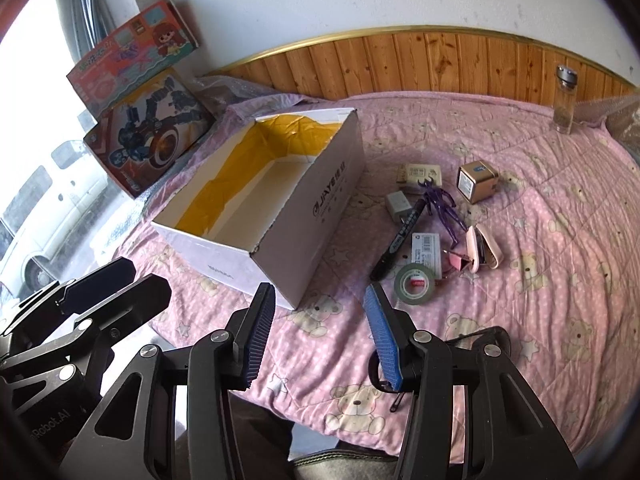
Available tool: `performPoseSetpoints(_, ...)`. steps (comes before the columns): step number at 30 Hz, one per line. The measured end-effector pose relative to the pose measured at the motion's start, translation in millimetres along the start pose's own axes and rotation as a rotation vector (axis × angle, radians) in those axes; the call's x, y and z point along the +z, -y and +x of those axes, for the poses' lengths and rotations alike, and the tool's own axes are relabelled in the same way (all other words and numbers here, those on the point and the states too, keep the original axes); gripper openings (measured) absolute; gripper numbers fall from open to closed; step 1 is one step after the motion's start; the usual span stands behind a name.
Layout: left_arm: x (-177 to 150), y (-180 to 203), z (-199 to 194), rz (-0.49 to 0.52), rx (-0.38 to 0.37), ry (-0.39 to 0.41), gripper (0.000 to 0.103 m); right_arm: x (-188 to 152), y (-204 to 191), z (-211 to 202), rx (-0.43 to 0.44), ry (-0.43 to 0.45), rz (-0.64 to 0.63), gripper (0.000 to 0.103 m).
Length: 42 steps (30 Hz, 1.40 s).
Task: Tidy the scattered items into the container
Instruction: 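Move both tools toward the scattered items beside the white box, then close the left tool on the black glasses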
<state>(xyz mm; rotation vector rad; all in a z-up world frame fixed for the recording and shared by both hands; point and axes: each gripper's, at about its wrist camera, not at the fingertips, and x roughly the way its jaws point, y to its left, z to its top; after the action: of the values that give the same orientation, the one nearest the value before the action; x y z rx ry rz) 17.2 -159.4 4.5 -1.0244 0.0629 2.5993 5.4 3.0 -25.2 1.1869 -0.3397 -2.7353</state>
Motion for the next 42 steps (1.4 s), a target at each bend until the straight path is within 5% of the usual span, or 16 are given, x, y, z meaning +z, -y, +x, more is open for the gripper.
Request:
performPoseSetpoints(9,-4.8,11.4,39.8,-0.01,-0.049,-0.088,0.049,-19.0,40.8,18.3,-0.009,-0.057,0.081,0.051)
performPoseSetpoints(14,-13.1,30.3,70.1,-0.011,-0.179,-0.169,0.051,-47.6,94.7,21.2,-0.029,-0.107,0.221,0.051)
performPoseSetpoints(22,-33.9,86.6,109.2,0.132,-0.335,-0.259,0.052,-64.5,164.8,23.3,-0.031,-0.114,0.406,0.051)
performPoseSetpoints(29,-48.3,118.7,145.8,0.244,-0.387,-0.297,0.052,-71.6,197.5,37.4,-0.009,-0.139,0.486,0.05)
performPoseSetpoints(33,-57.0,134.7,168.7,0.309,-0.408,-0.317,0.052,-64.5,204.6,44.9,0.01,-0.146,0.479,0.049)
performPoseSetpoints(38,-70.0,139.0,194.6,0.363,-0.34,-0.356,0.049,-29.5,204.0,56.0,-0.015,-0.124,0.358,0.05)
performPoseSetpoints(40,-68.2,130.3,197.9,0.316,-0.364,-0.362,0.03,-12.2,203.9,66.7,-0.024,-0.127,0.299,0.05)
performPoseSetpoints(42,-65.7,128.2,197.6,0.322,-0.34,-0.343,0.025,3.4,203.3,78.9,-0.048,-0.125,0.242,0.05)
